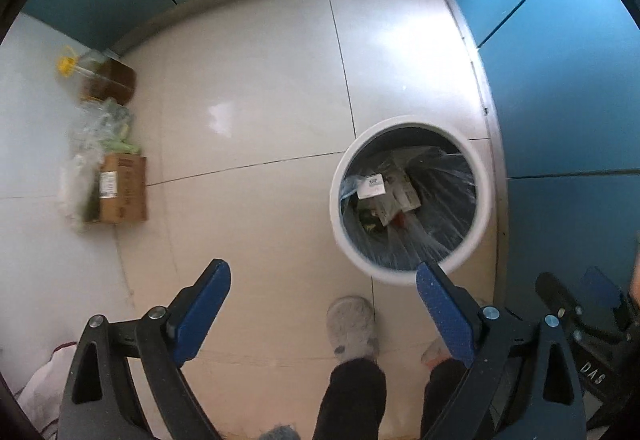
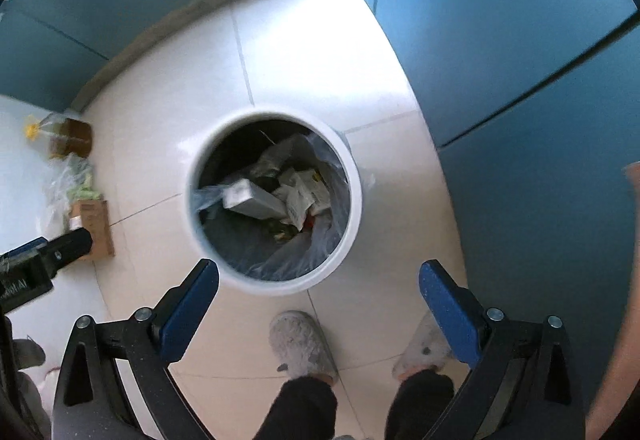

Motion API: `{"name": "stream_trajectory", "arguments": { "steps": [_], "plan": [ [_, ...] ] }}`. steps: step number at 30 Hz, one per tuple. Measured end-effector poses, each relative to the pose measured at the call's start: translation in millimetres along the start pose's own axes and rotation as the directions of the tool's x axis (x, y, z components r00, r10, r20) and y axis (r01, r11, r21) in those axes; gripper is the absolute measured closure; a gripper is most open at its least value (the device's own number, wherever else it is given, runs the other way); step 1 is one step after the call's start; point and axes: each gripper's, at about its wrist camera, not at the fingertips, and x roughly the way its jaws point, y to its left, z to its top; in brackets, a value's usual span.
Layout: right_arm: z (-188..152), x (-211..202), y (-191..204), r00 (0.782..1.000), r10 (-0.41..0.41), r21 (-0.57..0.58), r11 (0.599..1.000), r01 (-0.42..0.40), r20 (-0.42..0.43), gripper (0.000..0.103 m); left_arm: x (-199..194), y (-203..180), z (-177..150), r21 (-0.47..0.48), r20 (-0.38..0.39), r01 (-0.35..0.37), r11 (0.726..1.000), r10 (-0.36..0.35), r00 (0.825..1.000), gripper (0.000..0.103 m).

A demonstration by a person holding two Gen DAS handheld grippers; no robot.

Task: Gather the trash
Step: 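Withdraw both tools from the bin and turn back to the counter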

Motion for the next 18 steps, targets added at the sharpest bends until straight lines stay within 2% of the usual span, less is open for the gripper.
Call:
{"name": "stream_trajectory", "arguments": {
  "steps": [6,13,18],
  "plan": [
    [-13.6,-120.0,11.7,0.998,0.008,-0.025,1.0,-0.006,0.066,0.0,-117.5,6.2,-31.2,-0.002,0.09,-0.006,1.0,0.006,0.996,0.008],
    [-31.5,-253.3,10.0,0.99,0.02,-0.025,1.0,-0.017,0.143,0.0,-219.5,2.7,-61.6,-0.005,0.179,0.004,1.0,-0.004,0.984,0.008],
    [-42.6,-331.6,8.1,0.98,0.036,-0.06,0.998,-0.025,0.198,0.0,-284.4,-0.3,-78.4,0.004,0.258,0.008,1.0,-0.009,0.966,0.008]
  ]
}}
